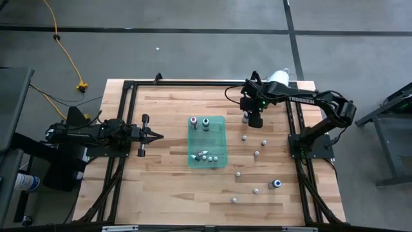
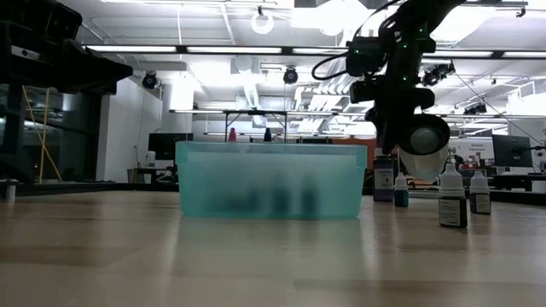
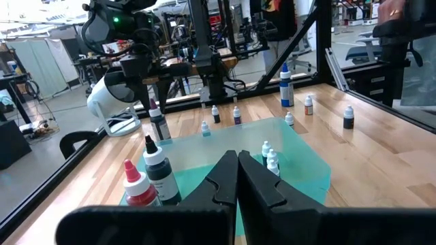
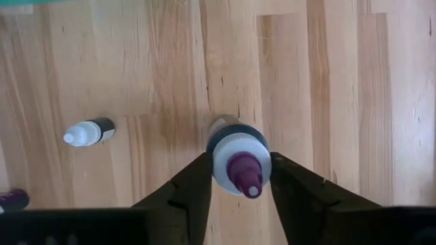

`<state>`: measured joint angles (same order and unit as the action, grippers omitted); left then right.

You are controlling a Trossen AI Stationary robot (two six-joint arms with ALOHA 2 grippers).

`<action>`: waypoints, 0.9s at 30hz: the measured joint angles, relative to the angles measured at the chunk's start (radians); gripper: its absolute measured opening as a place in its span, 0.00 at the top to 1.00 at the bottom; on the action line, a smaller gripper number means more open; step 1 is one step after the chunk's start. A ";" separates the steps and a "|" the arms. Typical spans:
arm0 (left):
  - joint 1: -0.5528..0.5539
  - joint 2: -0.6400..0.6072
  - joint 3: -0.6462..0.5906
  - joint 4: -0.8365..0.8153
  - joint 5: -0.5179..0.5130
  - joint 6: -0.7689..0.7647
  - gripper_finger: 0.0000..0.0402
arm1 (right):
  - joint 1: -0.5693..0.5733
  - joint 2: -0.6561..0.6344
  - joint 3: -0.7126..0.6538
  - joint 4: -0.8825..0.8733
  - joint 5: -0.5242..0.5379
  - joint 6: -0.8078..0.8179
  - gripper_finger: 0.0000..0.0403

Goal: Pick & Place food coloring
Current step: Put the big violet food coloring bottle into the green bin

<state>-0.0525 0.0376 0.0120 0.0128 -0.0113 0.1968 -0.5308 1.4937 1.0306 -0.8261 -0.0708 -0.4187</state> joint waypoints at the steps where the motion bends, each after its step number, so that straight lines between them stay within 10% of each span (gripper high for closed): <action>1: 0.000 0.000 0.000 0.000 0.000 0.000 1.00 | 0.000 0.000 0.000 0.000 -0.001 0.000 0.67; 27: 0.000 0.000 0.000 0.000 0.000 0.000 1.00 | 0.035 -0.029 0.315 -0.234 -0.107 0.176 0.73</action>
<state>-0.0523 0.0376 0.0120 0.0128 -0.0110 0.1967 -0.4959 1.4642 1.3459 -1.0600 -0.1775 -0.2428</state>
